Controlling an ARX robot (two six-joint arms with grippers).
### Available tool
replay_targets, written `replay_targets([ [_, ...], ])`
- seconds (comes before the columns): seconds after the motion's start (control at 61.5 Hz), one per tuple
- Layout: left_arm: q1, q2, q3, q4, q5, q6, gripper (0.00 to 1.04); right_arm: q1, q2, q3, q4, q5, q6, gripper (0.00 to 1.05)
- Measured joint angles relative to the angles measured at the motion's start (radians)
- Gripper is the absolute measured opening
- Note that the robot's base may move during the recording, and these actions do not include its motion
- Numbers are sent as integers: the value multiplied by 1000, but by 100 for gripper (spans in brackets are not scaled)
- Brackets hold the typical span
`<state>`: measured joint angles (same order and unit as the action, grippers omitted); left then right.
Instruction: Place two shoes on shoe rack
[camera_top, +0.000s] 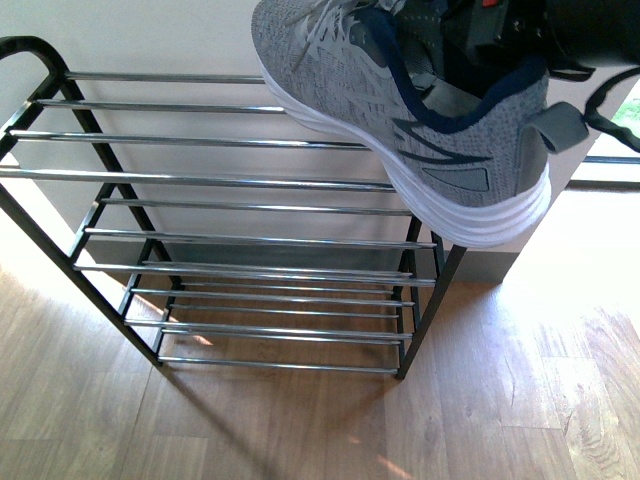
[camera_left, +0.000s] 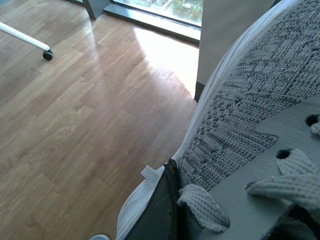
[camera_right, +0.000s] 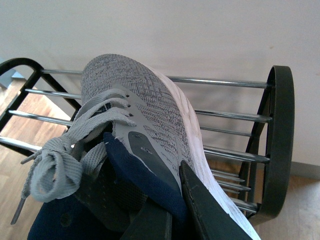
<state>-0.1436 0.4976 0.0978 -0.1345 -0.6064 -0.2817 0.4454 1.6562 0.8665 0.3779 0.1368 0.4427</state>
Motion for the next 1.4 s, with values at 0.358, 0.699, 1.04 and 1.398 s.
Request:
replay_targets([
  [0.358,0,0,0,0,0,0,2,-103,110,111,-94,87,303,1],
  [0.699,0,0,0,0,0,0,2,11,114,82,-90,130,381,1],
  [1.04,0,0,0,0,0,0,2,-80,181,113,-83,179,405,1],
  [1.398,0,0,0,0,0,0,2,-81,180,121,-80,137,417,26],
])
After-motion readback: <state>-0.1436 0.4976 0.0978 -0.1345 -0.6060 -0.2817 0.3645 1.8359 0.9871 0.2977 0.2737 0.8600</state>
